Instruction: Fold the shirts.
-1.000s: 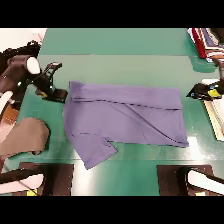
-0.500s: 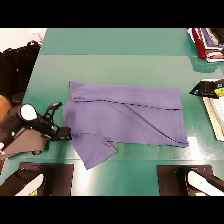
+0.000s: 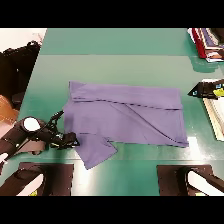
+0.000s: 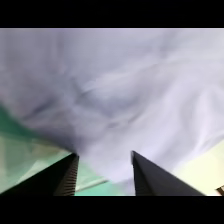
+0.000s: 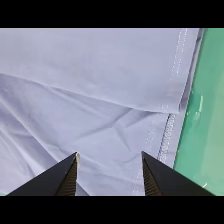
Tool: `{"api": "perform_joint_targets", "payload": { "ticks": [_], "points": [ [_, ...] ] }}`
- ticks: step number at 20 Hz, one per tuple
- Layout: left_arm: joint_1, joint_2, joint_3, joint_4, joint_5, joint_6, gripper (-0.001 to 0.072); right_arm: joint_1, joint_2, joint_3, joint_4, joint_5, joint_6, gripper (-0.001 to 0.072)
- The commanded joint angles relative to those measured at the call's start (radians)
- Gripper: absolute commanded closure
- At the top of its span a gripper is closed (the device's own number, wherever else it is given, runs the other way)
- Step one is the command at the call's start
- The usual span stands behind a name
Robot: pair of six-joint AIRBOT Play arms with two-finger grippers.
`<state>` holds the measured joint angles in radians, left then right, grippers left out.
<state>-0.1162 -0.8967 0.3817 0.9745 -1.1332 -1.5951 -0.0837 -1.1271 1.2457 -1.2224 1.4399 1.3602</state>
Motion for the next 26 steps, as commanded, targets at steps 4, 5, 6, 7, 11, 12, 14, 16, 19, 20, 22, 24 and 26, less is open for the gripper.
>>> {"api": "perform_joint_targets", "payload": {
  "ticks": [4, 5, 6, 7, 11, 12, 14, 16, 19, 20, 22, 24, 26],
  "points": [
    [0.0, -0.001, -0.011, -0.079, 0.066, 0.067, 0.0682, -0.06, 0.001, -0.001, -0.008, 0.106, 0.002, 0.026],
    [0.0, -0.001, 0.002, -0.085, 0.05, 0.088, 0.0683, -0.09, 0.0, -0.002, -0.016, 0.142, 0.002, 0.026],
    [0.0, -0.001, 0.019, -0.085, 0.034, 0.101, 0.0682, -0.123, 0.001, -0.002, -0.045, 0.179, 0.002, 0.026],
    [0.0, -0.001, 0.039, -0.086, 0.023, 0.113, 0.0682, -0.149, 0.006, -0.017, -0.077, 0.201, 0.002, 0.0259],
    [0.0, -0.001, 0.106, -0.089, 0.023, 0.138, 0.0682, -0.243, 0.071, -0.27, -0.098, 0.199, -0.001, 0.0097],
    [0.0, -0.001, 0.116, -0.089, 0.024, 0.139, 0.0682, -0.256, 0.088, -0.345, -0.099, 0.184, -0.001, 0.0097],
    [0.0, -0.001, 0.121, -0.095, 0.026, 0.157, 0.0682, -0.278, 0.113, -0.482, -0.109, 0.151, -0.001, 0.0107],
    [0.0, -0.001, 0.121, -0.095, 0.025, 0.16, 0.0682, -0.28, 0.121, -0.574, -0.117, 0.121, -0.023, 0.0134],
    [0.0, -0.001, 0.121, -0.095, 0.026, 0.163, 0.0682, -0.28, 0.119, -0.655, -0.117, 0.079, -0.027, 0.0135],
    [0.0, -0.001, 0.121, -0.095, 0.026, 0.163, 0.0682, -0.28, 0.119, -0.669, -0.117, 0.066, -0.027, 0.0135],
    [0.0, -0.001, 0.121, -0.095, 0.026, 0.164, 0.0682, -0.28, 0.119, -0.688, -0.117, 0.032, -0.027, 0.0136],
    [0.0, -0.001, 0.121, -0.095, 0.028, 0.164, 0.0681, -0.28, 0.116, -0.695, -0.118, -0.003, -0.026, 0.0173],
    [0.0, -0.001, 0.121, -0.095, 0.034, 0.164, 0.0681, -0.28, 0.091, -0.695, -0.116, -0.026, -0.026, 0.019]
  ]
}}
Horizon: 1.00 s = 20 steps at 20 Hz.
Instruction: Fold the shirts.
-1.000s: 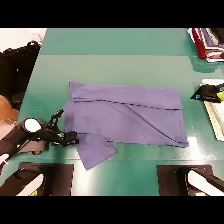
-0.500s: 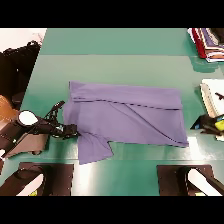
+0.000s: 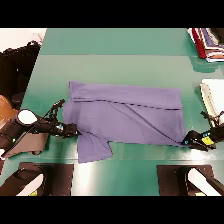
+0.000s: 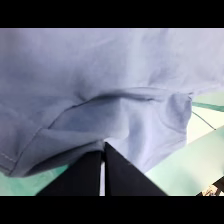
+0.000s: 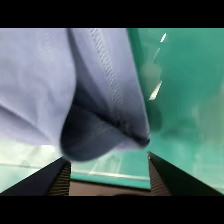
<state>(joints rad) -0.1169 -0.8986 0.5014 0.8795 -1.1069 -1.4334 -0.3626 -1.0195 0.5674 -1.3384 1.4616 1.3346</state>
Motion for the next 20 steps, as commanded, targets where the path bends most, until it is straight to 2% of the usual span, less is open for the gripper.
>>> {"api": "perform_joint_targets", "payload": {
  "ticks": [1, 3, 4, 6, 7, 8, 11, 15, 20],
  "points": [
    [0.0, 0.001, 0.001, 0.0, 0.007, 0.002, 0.0681, -0.001, -0.036, -0.016, 0.003, -0.055, 0.0, 0.0235],
    [0.0, 0.001, 0.001, 0.0, 0.01, 0.002, 0.0681, -0.001, -0.076, -0.016, 0.003, -0.058, 0.0, 0.0313],
    [0.0, 0.001, 0.001, 0.0, 0.015, 0.002, 0.0681, -0.001, -0.093, -0.016, 0.003, -0.06, -0.001, 0.0422],
    [0.0, 0.001, 0.001, 0.002, 0.019, 0.002, 0.0682, -0.001, -0.102, -0.015, 0.006, -0.08, -0.001, 0.0552],
    [0.0, 0.001, 0.001, 0.003, 0.019, 0.002, 0.0681, -0.001, -0.1, -0.013, 0.008, -0.086, -0.001, 0.0657],
    [0.0, 0.001, 0.002, 0.005, 0.019, 0.006, 0.0682, -0.001, -0.095, -0.01, 0.008, -0.086, -0.001, 0.0695],
    [0.0, 0.002, 0.029, 0.052, -0.012, 0.004, 0.0684, -0.001, -0.038, 0.002, 0.006, -0.075, -0.002, 0.0697],
    [0.0, 0.13, 0.089, 0.149, -0.091, -0.085, 0.0685, -0.001, 0.115, 0.063, 0.0, 0.037, -0.009, 0.0697],
    [0.0, 0.393, 0.114, 0.129, -0.403, -0.218, 0.0684, 0.0, 0.327, 0.118, 0.0, 0.195, -0.008, 0.0698]
  ]
}}
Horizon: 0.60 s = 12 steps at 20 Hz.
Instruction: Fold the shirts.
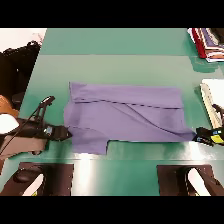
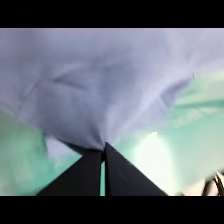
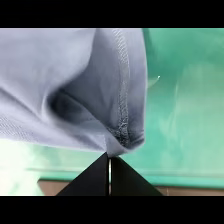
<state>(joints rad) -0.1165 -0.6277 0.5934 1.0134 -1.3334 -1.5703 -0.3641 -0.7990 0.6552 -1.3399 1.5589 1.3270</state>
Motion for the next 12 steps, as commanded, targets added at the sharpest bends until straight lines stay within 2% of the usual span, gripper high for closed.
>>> {"api": "perform_joint_targets", "payload": {
  "ticks": [1, 3, 5, 9, 12],
  "points": [
    [0.0, 0.141, 0.055, -0.007, -0.21, -0.087, 0.0684, 0.003, 0.142, 0.046, 0.002, 0.106, 0.002, 0.0698],
    [0.0, 0.134, 0.158, 0.012, -0.194, -0.097, 0.0684, 0.03, 0.179, 0.096, 0.003, 0.101, 0.03, 0.0699],
    [0.0, 0.101, 0.234, 0.052, -0.079, -0.063, 0.0683, 0.082, 0.15, 0.158, 0.005, 0.092, 0.031, 0.0699],
    [0.0, -0.108, 0.325, 0.138, 0.096, 0.003, 0.0682, 0.209, -0.046, 0.302, 0.003, -0.019, 0.045, 0.0699],
    [0.0, -0.317, 0.384, 0.164, 0.245, 0.007, 0.0682, 0.267, -0.246, 0.426, 0.004, -0.097, 0.053, 0.0699]
  ]
}}
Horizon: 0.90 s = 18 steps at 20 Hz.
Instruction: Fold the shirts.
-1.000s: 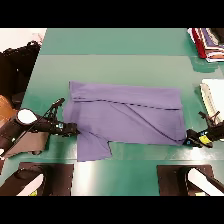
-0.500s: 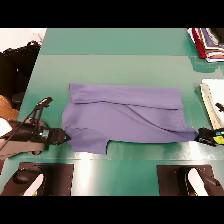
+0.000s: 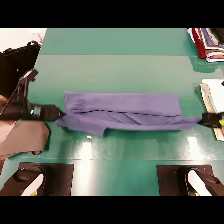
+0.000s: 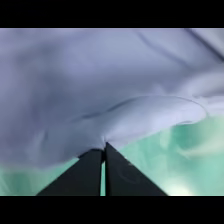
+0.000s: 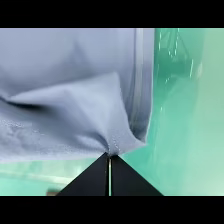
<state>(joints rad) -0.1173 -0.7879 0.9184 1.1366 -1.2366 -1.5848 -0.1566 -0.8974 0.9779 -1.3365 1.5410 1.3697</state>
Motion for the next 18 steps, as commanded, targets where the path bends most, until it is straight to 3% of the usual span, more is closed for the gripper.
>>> {"api": "perform_joint_targets", "payload": {
  "ticks": [1, 5, 10, 11, 12, 13, 14, 18],
  "points": [
    [0.001, -0.224, 0.077, 0.042, 0.2, 0.022, 0.0682, 0.076, -0.215, 0.142, 0.001, -0.084, 0.01, 0.0698],
    [0.001, -0.433, 0.136, 0.042, 0.385, 0.021, 0.0681, 0.122, -0.482, 0.306, 0.009, -0.105, 0.01, 0.0697],
    [0.001, -0.564, 0.206, 0.04, 0.478, 0.021, 0.0681, 0.134, -0.694, 0.474, 0.055, -0.109, 0.01, 0.0695],
    [0.001, -0.563, 0.206, 0.04, 0.499, 0.02, 0.0592, 0.128, -0.722, 0.501, 0.094, -0.108, 0.003, 0.0688],
    [0.001, -0.564, 0.211, 0.04, 0.503, 0.008, 0.0282, 0.116, -0.742, 0.522, 0.132, -0.108, -0.016, 0.0556],
    [0.002, -0.563, 0.22, 0.042, 0.487, 0.003, 0.008, 0.103, -0.757, 0.543, 0.176, -0.105, -0.019, 0.0298],
    [0.002, -0.563, 0.239, 0.057, 0.452, 0.007, 0.0102, 0.086, -0.766, 0.56, 0.213, -0.091, -0.024, 0.024],
    [0.002, -0.551, 0.355, 0.114, 0.188, 0.028, 0.0102, -0.014, -0.726, 0.521, 0.266, -0.018, -0.09, 0.0241]
  ]
}}
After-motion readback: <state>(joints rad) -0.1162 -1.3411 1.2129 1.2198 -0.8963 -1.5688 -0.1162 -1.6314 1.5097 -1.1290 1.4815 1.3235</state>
